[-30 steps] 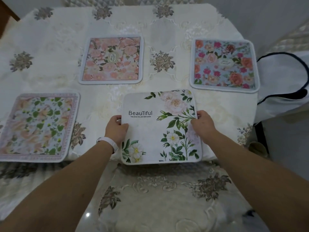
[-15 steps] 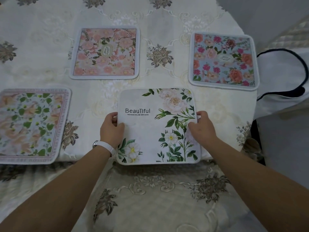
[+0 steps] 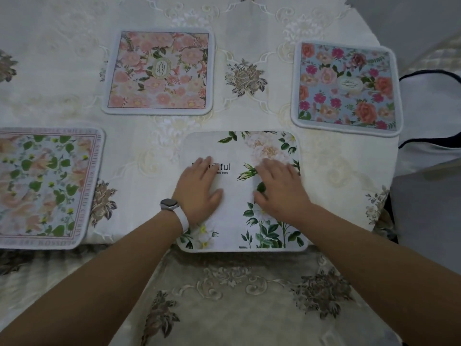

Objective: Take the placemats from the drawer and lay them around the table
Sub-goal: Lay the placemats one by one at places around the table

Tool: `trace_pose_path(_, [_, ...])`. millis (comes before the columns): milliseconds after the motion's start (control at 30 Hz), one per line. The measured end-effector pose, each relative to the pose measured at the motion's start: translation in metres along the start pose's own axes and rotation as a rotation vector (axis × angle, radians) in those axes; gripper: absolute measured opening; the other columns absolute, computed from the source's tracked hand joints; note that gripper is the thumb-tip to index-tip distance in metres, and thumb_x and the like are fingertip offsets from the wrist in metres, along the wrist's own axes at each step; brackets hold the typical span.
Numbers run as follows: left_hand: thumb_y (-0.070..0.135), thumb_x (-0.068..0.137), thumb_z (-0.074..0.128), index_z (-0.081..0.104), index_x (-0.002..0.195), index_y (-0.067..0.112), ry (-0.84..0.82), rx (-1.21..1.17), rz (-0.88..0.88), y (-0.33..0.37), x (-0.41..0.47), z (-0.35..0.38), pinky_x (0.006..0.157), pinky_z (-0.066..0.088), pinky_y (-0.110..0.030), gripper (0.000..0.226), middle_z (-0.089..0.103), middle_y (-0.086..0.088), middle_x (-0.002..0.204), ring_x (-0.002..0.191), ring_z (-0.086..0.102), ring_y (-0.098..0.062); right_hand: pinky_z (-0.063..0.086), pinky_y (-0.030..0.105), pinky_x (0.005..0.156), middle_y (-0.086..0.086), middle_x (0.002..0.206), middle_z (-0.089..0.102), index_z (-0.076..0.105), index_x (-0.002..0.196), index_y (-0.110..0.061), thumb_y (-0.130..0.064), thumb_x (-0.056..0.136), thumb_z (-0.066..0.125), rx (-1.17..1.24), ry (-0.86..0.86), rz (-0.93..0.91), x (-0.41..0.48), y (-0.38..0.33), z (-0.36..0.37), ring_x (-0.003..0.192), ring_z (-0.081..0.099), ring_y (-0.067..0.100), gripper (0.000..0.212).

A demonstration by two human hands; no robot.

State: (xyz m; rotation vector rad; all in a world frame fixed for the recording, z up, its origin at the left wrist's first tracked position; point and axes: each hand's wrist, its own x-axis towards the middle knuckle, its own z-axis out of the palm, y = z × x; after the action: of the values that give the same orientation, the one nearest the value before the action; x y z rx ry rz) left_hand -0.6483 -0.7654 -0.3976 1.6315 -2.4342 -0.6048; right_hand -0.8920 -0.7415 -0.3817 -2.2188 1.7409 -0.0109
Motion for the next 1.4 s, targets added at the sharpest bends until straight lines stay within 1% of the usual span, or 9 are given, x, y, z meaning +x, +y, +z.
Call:
trace_pose_path(100, [0.047,0.094,0.034,0.025,0.152,0.019,-0.108,0.103,0.071,-0.002,0.025,0.007,0.118,0.009,-0.047,0.065,0.016,-0.005,0.162,0.149,0.008,-0.025,0.011,0.053,0.118,0.008,0.162,0.021,0.029,0.152,-0.019,-0.052,0.095,0.032,-0.071,-0.073,-0.112,0.028,-0.008,0.01,0.148,0.015,0.03,0.065])
trace_pose_path(200, [0.046,0.094,0.028,0.018,0.154,0.02,-0.135,0.192,0.158,-0.01,0.056,0.006,0.117,0.0,-0.04,0.066,0.012,-0.002,0.163,0.149,0.002,-0.019,0.002,0.05,0.119,0.004,0.165,0.004,0.011,0.157,-0.021,-0.064,0.094,0.014,-0.125,-0.1,-0.122,0.056,-0.007,0.015,0.151,0.002,0.027,0.076])
trace_pose_path(267, [0.054,0.095,0.02,0.012,0.155,0.019,-0.152,0.222,0.181,-0.014,0.077,0.003,0.117,-0.004,-0.037,0.069,0.008,0.0,0.163,0.149,-0.001,-0.015,-0.004,0.048,0.118,0.002,0.165,-0.001,0.006,0.157,-0.02,-0.068,0.092,0.007,-0.142,-0.089,-0.118,0.073,-0.003,0.015,0.151,-0.003,0.024,0.08])
trace_pose_path(367, [0.063,0.094,0.007,0.005,0.155,0.018,-0.147,0.271,0.169,-0.015,0.095,0.003,0.118,-0.006,-0.036,0.076,0.0,0.001,0.163,0.149,-0.006,-0.014,-0.005,0.047,0.119,0.0,0.165,-0.002,0.005,0.157,-0.019,-0.07,0.091,0.01,-0.153,-0.065,-0.125,0.09,0.004,0.015,0.151,-0.005,0.021,0.083])
trace_pose_path(533, [0.066,0.093,0.002,-0.001,0.155,0.025,-0.127,0.267,0.113,-0.015,0.095,0.006,0.119,-0.004,-0.04,0.074,-0.005,0.004,0.163,0.149,-0.009,-0.015,0.001,0.048,0.12,-0.001,0.165,0.007,0.012,0.157,-0.023,-0.07,0.091,0.016,-0.135,0.011,-0.106,0.093,0.009,0.017,0.151,0.004,0.022,0.08])
trace_pose_path(733, [0.068,0.093,0.008,-0.001,0.154,0.032,-0.064,0.238,-0.067,-0.015,0.081,0.008,0.119,-0.004,-0.043,0.072,-0.007,0.004,0.163,0.148,-0.011,-0.016,-0.001,0.048,0.119,0.001,0.166,0.001,0.006,0.157,-0.026,-0.068,0.093,0.017,-0.061,0.036,0.099,0.081,0.016,0.019,0.151,-0.002,0.024,0.077])
trace_pose_path(1000, [0.066,0.093,0.011,-0.002,0.155,0.018,0.003,0.179,-0.272,-0.018,0.033,0.014,0.119,-0.001,-0.04,0.08,-0.007,-0.002,0.163,0.149,-0.009,-0.018,0.002,0.044,0.121,0.017,0.164,0.001,0.008,0.156,-0.009,-0.061,0.095,0.022,0.003,0.079,0.335,0.03,0.028,0.021,0.15,-0.001,0.029,0.081])
trace_pose_path(1300, [0.07,0.091,0.01,-0.009,0.154,0.017,-0.04,0.13,-0.35,-0.003,-0.046,0.022,0.118,-0.006,-0.037,0.084,-0.013,-0.004,0.162,0.148,-0.014,-0.019,-0.006,0.04,0.119,0.015,0.164,-0.008,0.0,0.157,-0.011,-0.063,0.094,0.011,0.017,-0.014,0.311,-0.039,0.008,0.032,0.15,-0.011,0.026,0.082])
trace_pose_path(1400, [0.068,0.091,0.008,-0.004,0.154,0.016,-0.099,0.133,-0.295,0.012,-0.064,0.024,0.117,-0.008,-0.038,0.083,-0.013,-0.005,0.162,0.148,-0.015,-0.021,-0.007,0.044,0.118,0.016,0.164,-0.004,0.006,0.157,-0.012,-0.061,0.096,0.013,-0.006,-0.074,0.192,-0.057,-0.018,0.038,0.15,-0.008,0.031,0.078])
